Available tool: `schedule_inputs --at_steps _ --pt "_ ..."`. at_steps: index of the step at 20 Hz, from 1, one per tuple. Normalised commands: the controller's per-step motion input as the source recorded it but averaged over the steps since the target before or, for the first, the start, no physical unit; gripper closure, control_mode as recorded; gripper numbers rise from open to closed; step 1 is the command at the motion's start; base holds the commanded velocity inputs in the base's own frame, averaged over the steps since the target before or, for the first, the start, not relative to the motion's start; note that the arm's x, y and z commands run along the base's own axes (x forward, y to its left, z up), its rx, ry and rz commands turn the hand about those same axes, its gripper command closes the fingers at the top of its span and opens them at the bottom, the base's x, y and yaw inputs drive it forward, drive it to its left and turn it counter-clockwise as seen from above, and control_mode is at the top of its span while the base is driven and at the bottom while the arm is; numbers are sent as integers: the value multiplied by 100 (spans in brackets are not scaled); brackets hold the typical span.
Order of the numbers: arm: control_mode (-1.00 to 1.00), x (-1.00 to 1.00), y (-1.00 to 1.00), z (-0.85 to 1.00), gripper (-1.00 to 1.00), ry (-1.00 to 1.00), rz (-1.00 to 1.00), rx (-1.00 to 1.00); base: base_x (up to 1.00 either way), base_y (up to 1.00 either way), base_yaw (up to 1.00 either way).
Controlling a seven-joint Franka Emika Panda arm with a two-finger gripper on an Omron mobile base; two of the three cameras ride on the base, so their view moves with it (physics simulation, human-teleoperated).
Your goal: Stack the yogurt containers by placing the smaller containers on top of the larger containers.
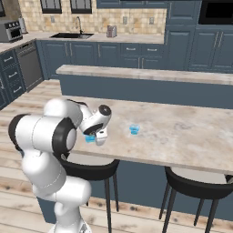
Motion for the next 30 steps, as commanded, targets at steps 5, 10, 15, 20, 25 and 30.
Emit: schedule_inputs --at_steps 5,10,15,20,25,30 --pt "-100 -10 0 10 100 -7 -4 11 0 0 0" --pt "-100 -6 0 16 100 -8 -1 5 0 0 0" --pt "-100 -8 4 24 100 -5 0 0 0 0 0" --pt "-100 -11 1 27 100 0 -2 0 0 0 0" --pt "-100 -10 0 35 100 0 0 0 0 0 0" --pt "-100 -8 4 39 100 7 0 -1 0 0 0"
